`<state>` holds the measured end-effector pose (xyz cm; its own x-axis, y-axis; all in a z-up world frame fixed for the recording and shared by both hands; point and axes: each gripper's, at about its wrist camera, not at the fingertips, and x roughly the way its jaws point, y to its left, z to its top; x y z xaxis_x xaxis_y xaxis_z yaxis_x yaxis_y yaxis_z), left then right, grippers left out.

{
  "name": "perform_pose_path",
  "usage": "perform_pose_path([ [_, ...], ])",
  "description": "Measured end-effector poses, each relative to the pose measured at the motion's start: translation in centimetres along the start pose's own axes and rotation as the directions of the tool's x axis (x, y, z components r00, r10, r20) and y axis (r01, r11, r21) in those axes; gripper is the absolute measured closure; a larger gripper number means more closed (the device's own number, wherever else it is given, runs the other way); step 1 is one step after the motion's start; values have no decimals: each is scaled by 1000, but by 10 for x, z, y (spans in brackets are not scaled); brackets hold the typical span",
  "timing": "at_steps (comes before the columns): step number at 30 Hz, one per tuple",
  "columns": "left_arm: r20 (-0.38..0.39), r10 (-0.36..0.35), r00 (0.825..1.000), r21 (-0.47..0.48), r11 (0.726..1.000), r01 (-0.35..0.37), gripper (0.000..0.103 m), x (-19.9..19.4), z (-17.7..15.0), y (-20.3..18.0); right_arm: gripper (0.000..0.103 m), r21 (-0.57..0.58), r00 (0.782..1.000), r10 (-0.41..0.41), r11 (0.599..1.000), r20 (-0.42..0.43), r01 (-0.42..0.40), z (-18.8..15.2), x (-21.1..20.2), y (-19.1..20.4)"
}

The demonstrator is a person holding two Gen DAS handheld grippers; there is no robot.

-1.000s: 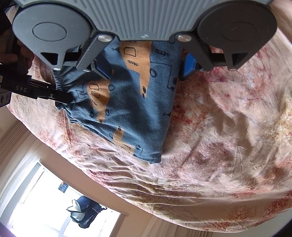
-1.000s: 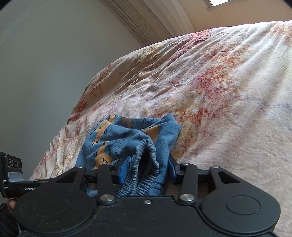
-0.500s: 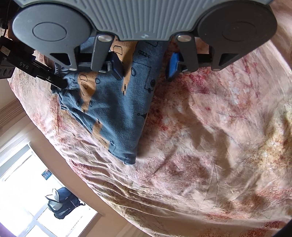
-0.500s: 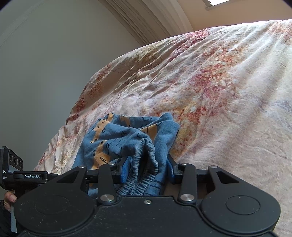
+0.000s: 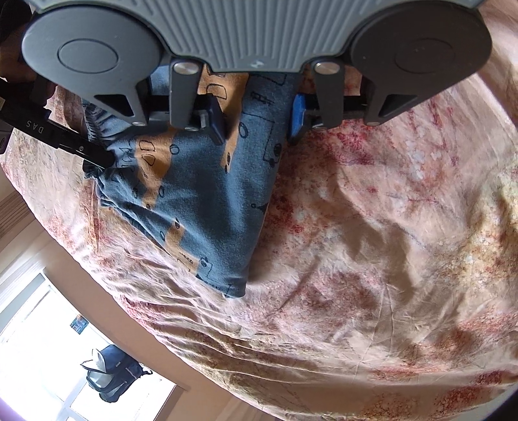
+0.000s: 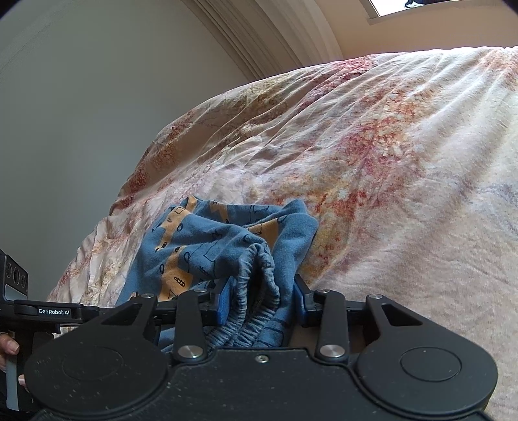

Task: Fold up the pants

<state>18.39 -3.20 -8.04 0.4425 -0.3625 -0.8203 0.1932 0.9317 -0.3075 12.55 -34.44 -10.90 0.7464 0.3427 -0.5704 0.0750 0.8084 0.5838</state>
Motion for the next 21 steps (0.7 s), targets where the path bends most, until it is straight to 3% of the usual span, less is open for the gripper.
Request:
perform_pose_path([
  [8,18,22,1000,26,999,-22,83,-8,1,-11,78,-54,999,-33,998,39,35,-2,-6,13],
  [14,54,65,996,92,993,-69,85,-19,0,-27,84,-95,996,-54,994,74,61,-5,-12,23],
  [21,84,64,994,95,993,-72,86,-29,4,-32,86,-135,993,-62,988,103,76,-6,-19,33],
])
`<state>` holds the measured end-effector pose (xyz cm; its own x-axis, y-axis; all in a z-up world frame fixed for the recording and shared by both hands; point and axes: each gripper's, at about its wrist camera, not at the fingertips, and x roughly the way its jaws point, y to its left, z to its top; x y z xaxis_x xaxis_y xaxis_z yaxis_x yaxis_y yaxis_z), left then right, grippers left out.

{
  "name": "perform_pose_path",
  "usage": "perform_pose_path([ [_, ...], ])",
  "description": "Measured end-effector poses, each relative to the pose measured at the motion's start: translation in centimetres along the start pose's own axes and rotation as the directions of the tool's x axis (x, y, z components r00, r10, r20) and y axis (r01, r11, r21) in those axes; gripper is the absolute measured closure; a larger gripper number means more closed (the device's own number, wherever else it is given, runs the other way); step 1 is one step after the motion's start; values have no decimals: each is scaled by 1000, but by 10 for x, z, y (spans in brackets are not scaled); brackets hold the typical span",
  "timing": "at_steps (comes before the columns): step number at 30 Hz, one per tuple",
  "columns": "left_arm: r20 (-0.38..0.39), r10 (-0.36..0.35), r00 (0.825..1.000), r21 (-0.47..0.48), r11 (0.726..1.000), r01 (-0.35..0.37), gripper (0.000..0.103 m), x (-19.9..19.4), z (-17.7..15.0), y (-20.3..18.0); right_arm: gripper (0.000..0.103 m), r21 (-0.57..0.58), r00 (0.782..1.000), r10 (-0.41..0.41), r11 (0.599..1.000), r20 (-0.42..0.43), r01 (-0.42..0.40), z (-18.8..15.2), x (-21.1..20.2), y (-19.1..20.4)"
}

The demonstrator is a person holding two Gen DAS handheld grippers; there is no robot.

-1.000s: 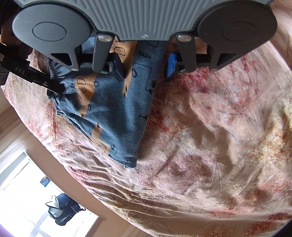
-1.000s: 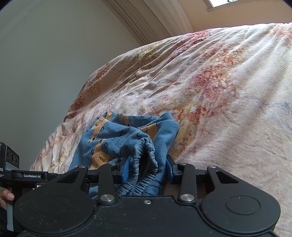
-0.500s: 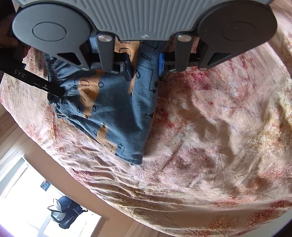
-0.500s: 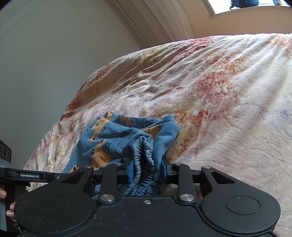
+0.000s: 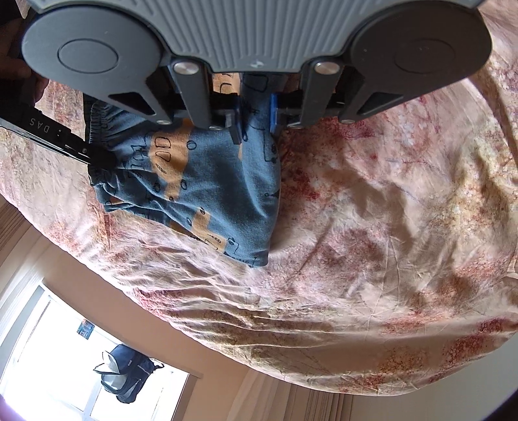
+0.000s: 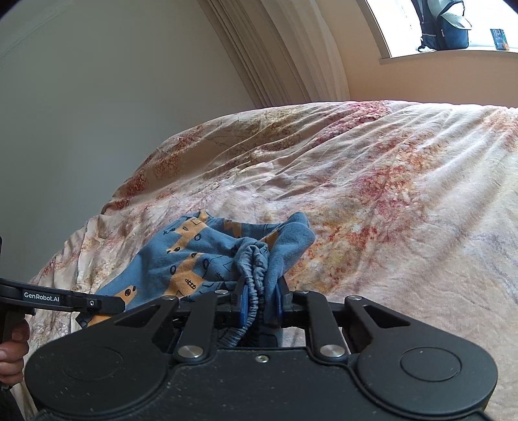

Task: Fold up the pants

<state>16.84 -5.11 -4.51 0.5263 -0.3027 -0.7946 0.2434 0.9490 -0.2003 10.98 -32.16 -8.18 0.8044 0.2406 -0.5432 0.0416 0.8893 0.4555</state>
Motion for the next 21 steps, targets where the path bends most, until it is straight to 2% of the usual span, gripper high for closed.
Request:
perform_pose_path([
  [7,20,-3,1000,15,1000,3,86,-6,3,-4,87,-53,1000,-2,999,30,4,5,-8,13],
  [12,52,-60,997,-10,998,61,87,-14,8,1,87,-38,999,11,999,44,-9,9,-11,16],
  [15,67,-69,995,-5,998,69,87,-18,11,0,87,-42,997,23,999,68,-20,15,-16,19],
  [21,143,-63,988,0,998,64,87,-20,32,-5,88,-98,991,39,995,128,-26,41,-21,27],
])
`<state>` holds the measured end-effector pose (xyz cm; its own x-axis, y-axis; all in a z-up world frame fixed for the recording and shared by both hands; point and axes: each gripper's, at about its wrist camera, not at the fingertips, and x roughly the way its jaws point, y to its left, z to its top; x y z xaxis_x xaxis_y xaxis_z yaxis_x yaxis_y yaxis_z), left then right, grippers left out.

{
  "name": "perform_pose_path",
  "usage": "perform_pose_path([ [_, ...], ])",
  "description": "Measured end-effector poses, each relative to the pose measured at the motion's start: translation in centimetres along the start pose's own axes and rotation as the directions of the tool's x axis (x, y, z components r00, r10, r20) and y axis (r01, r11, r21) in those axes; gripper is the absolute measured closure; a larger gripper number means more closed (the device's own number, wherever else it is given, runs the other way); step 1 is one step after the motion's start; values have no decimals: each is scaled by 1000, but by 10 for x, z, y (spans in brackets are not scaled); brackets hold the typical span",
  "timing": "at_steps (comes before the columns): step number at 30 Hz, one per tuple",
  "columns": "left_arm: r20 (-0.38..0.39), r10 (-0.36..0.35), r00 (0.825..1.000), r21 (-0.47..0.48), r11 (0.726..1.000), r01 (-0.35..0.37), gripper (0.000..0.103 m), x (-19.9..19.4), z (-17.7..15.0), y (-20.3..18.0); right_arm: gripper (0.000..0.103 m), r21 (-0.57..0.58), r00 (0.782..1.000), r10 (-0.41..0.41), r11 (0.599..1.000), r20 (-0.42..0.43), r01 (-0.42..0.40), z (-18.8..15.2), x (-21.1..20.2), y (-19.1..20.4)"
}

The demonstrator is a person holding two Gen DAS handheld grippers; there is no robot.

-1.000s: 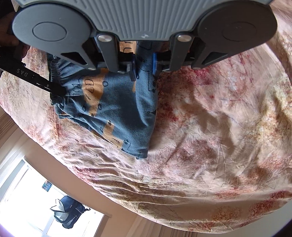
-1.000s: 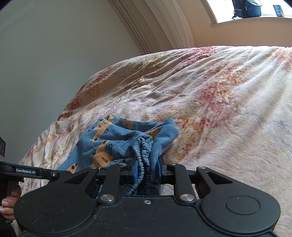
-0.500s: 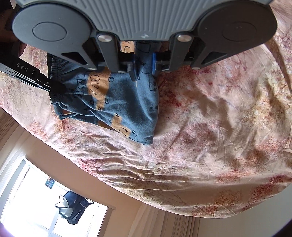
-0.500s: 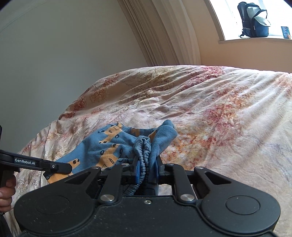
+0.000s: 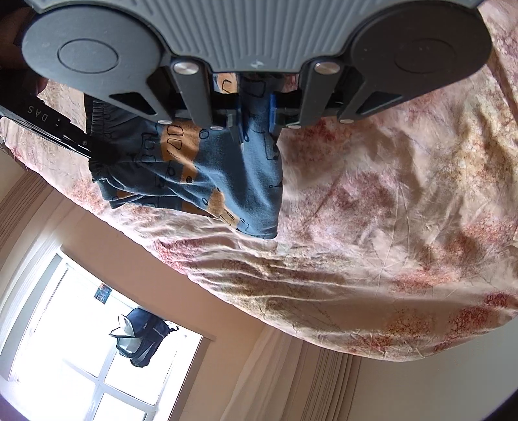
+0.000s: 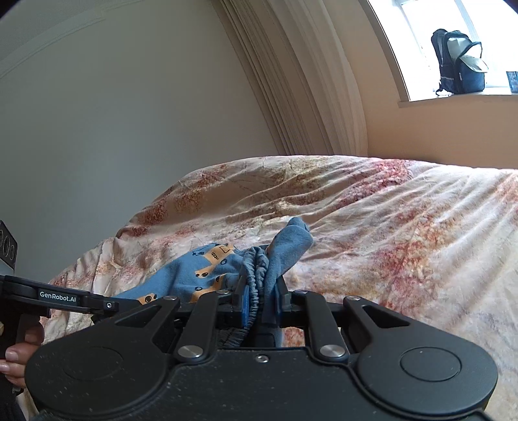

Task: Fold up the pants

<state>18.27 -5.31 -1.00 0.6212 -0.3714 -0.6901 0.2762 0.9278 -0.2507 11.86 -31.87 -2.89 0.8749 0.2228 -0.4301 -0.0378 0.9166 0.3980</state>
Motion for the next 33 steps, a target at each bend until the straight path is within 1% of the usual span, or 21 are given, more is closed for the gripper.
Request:
perform_pose_path([
  [3,48,1,999,18,1000,-2,87,12,23,-8,88,-81,1000,-15,997,22,16,23,9,0],
  [6,89,-12,996,16,1000,11,87,27,42,-15,88,-108,999,-34,993,42,38,47,23,-10],
  [8,116,-18,993,25,1000,16,87,38,48,-20,88,-125,998,-46,991,49,52,61,35,-21],
  [11,125,-18,992,29,999,14,87,61,49,-21,87,-117,998,-56,991,39,60,72,56,-42],
  [13,95,-13,995,29,1000,10,87,83,44,-18,87,-102,998,-61,993,13,62,70,72,-59],
  [16,16,6,1000,15,1000,-6,86,116,27,-9,87,-57,996,-78,996,-50,75,52,98,-82],
  [17,2,16,1000,13,1000,-16,86,122,21,-6,87,-44,994,-83,996,-68,81,45,103,-87],
  [19,9,11,1000,29,1000,-11,85,125,12,-4,86,-22,992,-100,995,-78,98,30,108,-97],
  [22,22,-2,1000,49,999,1,84,124,9,-3,85,39,994,-81,996,-68,84,20,107,-108],
  [25,20,-16,1000,23,1000,16,84,125,9,1,85,40,994,-83,995,-67,86,19,107,-108],
  [30,17,-25,1000,11,1000,25,82,126,11,5,84,27,994,-92,995,-66,94,21,108,-105],
  [31,14,-23,1000,7,1000,23,79,126,12,5,83,27,993,-95,995,-66,97,21,109,-105],
  [32,14,-18,1000,5,1000,18,73,126,12,5,81,25,993,-100,994,-67,102,21,108,-105],
  [33,14,-11,1000,4,1000,11,71,125,12,5,78,20,992,-106,994,-68,108,21,108,-104],
])
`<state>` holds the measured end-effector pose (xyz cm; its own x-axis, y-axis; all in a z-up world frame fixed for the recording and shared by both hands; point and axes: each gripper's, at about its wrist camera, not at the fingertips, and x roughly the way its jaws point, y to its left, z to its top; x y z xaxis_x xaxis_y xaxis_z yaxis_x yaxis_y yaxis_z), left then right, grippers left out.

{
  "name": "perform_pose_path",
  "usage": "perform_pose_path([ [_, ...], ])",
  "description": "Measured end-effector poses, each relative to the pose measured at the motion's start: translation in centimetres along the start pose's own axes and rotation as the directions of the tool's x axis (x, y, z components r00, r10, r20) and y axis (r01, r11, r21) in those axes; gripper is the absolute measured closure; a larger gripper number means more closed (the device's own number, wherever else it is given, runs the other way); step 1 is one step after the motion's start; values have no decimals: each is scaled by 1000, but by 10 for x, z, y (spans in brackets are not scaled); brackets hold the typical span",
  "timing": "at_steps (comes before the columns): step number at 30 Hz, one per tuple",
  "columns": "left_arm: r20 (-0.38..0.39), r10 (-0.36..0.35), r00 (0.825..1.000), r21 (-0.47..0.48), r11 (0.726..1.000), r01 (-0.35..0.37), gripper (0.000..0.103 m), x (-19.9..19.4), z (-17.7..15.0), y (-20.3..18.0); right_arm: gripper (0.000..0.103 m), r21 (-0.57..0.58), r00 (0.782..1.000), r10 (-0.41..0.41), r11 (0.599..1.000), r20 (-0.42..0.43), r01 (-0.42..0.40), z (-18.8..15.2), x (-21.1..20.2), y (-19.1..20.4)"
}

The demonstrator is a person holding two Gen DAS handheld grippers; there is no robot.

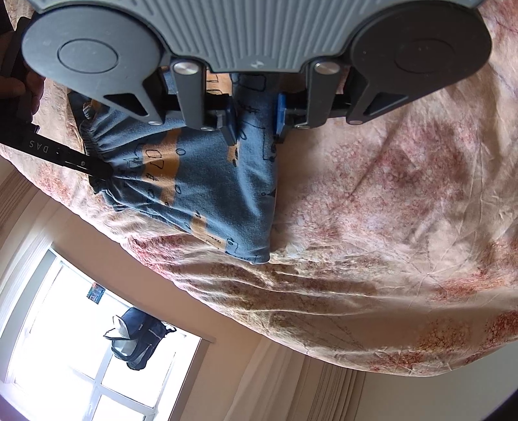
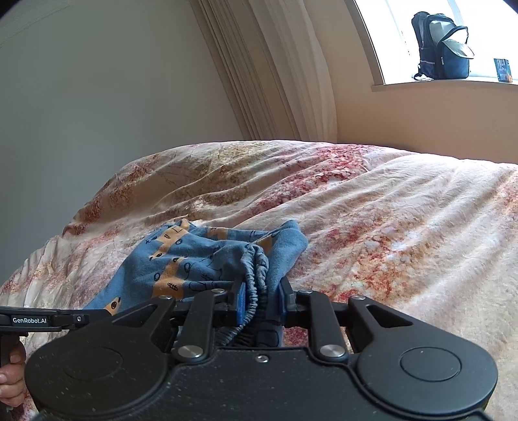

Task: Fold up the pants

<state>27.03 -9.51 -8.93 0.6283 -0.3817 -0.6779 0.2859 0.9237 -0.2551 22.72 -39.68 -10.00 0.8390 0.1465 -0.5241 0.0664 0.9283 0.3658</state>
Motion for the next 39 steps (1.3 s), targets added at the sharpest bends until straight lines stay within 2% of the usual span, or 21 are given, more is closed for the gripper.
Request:
perform_pose_path([
  [2,3,16,1000,-11,1000,-16,52,-2,0,1,72,-7,1000,-17,1000,-3,17,0,-1,1],
  [3,3,19,1000,-17,1000,-19,49,-3,0,2,68,-10,1000,-24,1000,-3,23,1,-3,2],
  [5,-4,26,1000,-30,999,-26,34,-6,1,3,61,-29,999,-42,999,-3,42,2,-7,6],
  [6,-2,37,999,-35,999,-37,30,-9,1,3,51,-38,999,-53,998,-1,53,2,-9,8],
  [8,11,65,998,-38,997,-64,15,-16,0,2,39,-47,998,-68,997,12,68,2,-17,13],
  [13,43,146,988,-19,989,-145,1,-41,2,-3,18,-74,993,-96,992,61,101,4,-46,35],
  [15,58,159,986,-32,987,-158,0,-53,3,-5,4,-93,991,-103,990,83,111,4,-59,45],
  [16,63,166,984,-37,986,-164,0,-59,4,-7,0,-100,989,-105,988,101,115,4,-66,51],
  [22,128,248,960,-33,969,-246,0,-94,5,-19,1,-104,983,-92,989,158,109,4,-105,80],
  [29,212,298,931,24,951,-310,0,-137,-11,-37,1,-93,958,-141,981,249,169,-7,-158,112],
  [34,230,304,924,47,945,-323,0,-155,-28,-44,1,-86,942,-165,977,291,197,-22,-185,130],
  [39,244,310,919,26,945,-326,0,-172,-40,-44,0,-81,929,-189,971,317,226,-36,-204,144],
])
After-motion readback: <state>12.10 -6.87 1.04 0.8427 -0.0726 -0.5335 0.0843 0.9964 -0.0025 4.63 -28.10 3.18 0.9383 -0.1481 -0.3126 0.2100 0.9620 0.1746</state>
